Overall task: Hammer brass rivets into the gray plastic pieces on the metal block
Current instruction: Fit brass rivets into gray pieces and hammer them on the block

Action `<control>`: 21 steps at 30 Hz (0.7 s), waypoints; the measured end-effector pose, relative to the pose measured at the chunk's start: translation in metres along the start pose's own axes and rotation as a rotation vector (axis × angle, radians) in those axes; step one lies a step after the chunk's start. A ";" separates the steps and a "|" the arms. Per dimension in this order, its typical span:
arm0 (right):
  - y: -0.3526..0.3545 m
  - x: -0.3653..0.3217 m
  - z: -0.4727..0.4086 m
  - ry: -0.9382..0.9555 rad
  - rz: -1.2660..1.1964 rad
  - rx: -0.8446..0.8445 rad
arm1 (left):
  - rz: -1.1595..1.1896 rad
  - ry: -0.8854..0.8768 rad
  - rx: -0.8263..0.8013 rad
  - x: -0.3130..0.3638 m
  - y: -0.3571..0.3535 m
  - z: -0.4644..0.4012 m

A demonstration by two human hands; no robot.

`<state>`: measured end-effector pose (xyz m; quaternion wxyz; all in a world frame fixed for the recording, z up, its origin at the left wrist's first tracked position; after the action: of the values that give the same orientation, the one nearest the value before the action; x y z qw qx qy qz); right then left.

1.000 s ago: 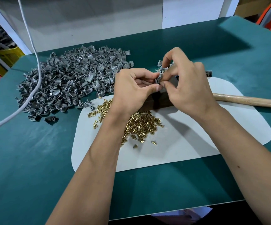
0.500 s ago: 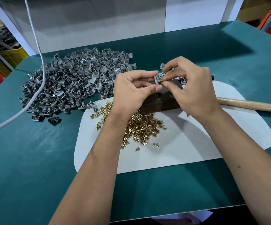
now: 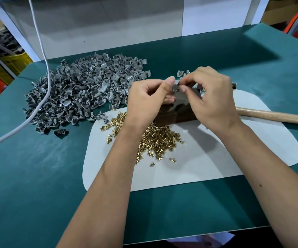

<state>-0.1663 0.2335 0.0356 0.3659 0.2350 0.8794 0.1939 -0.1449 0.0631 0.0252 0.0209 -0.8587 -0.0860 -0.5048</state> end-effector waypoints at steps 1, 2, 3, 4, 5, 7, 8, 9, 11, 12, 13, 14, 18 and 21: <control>0.000 0.000 0.000 -0.020 -0.003 0.001 | 0.014 -0.009 0.009 0.000 -0.001 0.000; 0.000 0.000 0.000 -0.036 -0.002 0.002 | 0.029 -0.014 0.009 0.000 -0.001 0.000; 0.000 0.000 0.000 -0.050 0.002 0.000 | 0.030 -0.016 0.008 0.000 -0.002 0.001; 0.000 0.000 0.000 -0.061 0.005 -0.003 | 0.022 -0.018 0.002 0.000 -0.002 0.001; -0.001 0.000 0.000 -0.072 0.006 -0.006 | 0.007 -0.020 -0.006 -0.001 -0.003 0.001; -0.001 0.000 0.000 -0.088 -0.001 -0.004 | -0.007 -0.022 -0.017 -0.001 -0.004 0.001; -0.001 0.000 0.000 -0.093 -0.004 0.000 | -0.006 -0.020 -0.014 0.000 -0.005 0.001; -0.001 0.000 0.000 -0.095 -0.003 0.005 | -0.002 -0.018 -0.007 0.001 -0.006 0.001; -0.001 0.000 0.000 -0.096 0.013 0.010 | 0.001 -0.013 0.002 0.001 -0.007 0.001; -0.002 0.001 0.000 -0.098 0.022 0.006 | -0.001 -0.005 0.000 0.002 -0.008 0.001; -0.002 0.001 0.000 -0.102 0.033 -0.002 | -0.005 0.006 -0.003 0.002 -0.008 0.001; -0.002 0.002 0.000 -0.106 0.044 -0.011 | -0.009 0.020 -0.007 0.002 -0.007 0.001; -0.004 0.001 0.002 -0.114 0.067 -0.024 | -0.029 0.060 0.007 0.003 -0.008 0.001; -0.004 -0.002 0.003 -0.116 0.071 0.004 | -0.039 0.069 0.016 0.004 -0.010 0.001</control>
<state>-0.1643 0.2298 0.0327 0.4088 0.2776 0.8481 0.1913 -0.1437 0.0732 0.0278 0.0208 -0.8388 -0.1059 -0.5337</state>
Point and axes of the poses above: each hand's wrist, its own z-axis away from the middle knuckle, its own y-axis out of the back of the hand, x = y × z, the point moved 1 cm from there along -z, towards the middle knuckle, and after that the axes turned 11 degrees about -y, right-handed, at the moved point
